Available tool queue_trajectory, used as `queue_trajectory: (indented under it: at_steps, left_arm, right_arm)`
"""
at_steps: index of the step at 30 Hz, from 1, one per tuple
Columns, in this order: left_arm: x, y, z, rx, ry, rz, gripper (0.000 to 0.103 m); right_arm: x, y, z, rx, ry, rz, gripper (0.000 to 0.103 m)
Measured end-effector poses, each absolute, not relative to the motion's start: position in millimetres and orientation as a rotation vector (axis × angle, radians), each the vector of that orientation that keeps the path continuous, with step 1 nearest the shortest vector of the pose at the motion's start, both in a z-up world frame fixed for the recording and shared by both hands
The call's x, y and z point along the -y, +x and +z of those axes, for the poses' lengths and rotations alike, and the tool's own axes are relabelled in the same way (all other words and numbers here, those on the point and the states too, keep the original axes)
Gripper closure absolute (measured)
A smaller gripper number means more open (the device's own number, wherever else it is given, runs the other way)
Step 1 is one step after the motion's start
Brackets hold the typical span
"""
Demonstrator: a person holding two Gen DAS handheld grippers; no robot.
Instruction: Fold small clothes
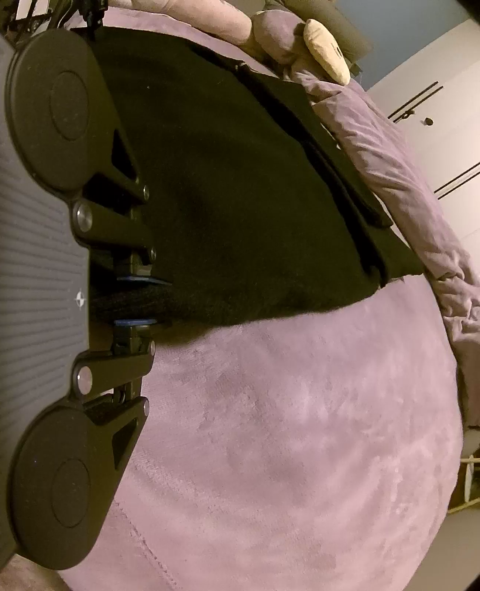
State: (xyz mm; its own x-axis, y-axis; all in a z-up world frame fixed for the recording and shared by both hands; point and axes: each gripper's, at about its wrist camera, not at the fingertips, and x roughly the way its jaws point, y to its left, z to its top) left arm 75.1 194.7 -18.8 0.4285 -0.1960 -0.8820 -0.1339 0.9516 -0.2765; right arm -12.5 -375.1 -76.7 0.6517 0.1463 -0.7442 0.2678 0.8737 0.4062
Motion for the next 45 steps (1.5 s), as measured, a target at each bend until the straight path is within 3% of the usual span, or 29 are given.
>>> queue_trajectory:
  at_steps: [2, 4, 6, 8, 13, 24, 30, 32, 36, 42, 45]
  left_arm:
    - [-193, 76, -24, -1.159, -0.339, -0.065, 0.058]
    - [-190, 75, -27, -1.167, -0.342, -0.093, 0.055]
    - [-185, 74, -28, -1.164, -0.313, -0.094, 0.057]
    - [-184, 75, -28, -1.168, -0.319, -0.101, 0.085]
    - [-186, 77, -17, -1.169, -0.369, -0.162, 0.088]
    - [-191, 115, 52, -0.992, -0.513, -0.267, 0.089]
    - [-185, 157, 84, -0.899, -0.501, -0.274, 0.089]
    - [-187, 171, 92, -0.869, -0.504, -0.270, 0.089]
    - [-186, 204, 101, -0.830, -0.510, -0.276, 0.090]
    - [-169, 214, 80, -0.863, -0.482, -0.288, 0.090]
    - [-172, 198, 66, -0.892, -0.484, -0.262, 0.090]
  right_arm:
    - [377, -11, -78, -0.878, 0.530, -0.064, 0.081]
    - [380, -9, -78, -0.877, 0.551, -0.057, 0.080]
    - [382, -8, -78, -0.878, 0.561, -0.051, 0.080]
    - [380, -7, -77, -0.884, 0.541, -0.042, 0.081]
    - [379, -8, -68, -0.873, 0.562, 0.011, 0.091]
    - [401, 14, -28, -0.716, 0.795, 0.117, 0.092]
    - [411, 53, -2, -0.638, 0.766, 0.129, 0.093]
    - [415, 72, 9, -0.601, 0.745, 0.125, 0.100]
    - [422, 109, 31, -0.551, 0.699, 0.107, 0.100]
    - [406, 122, 6, -0.744, 0.614, 0.107, 0.095]
    - [400, 93, -24, -0.862, 0.647, 0.039, 0.079]
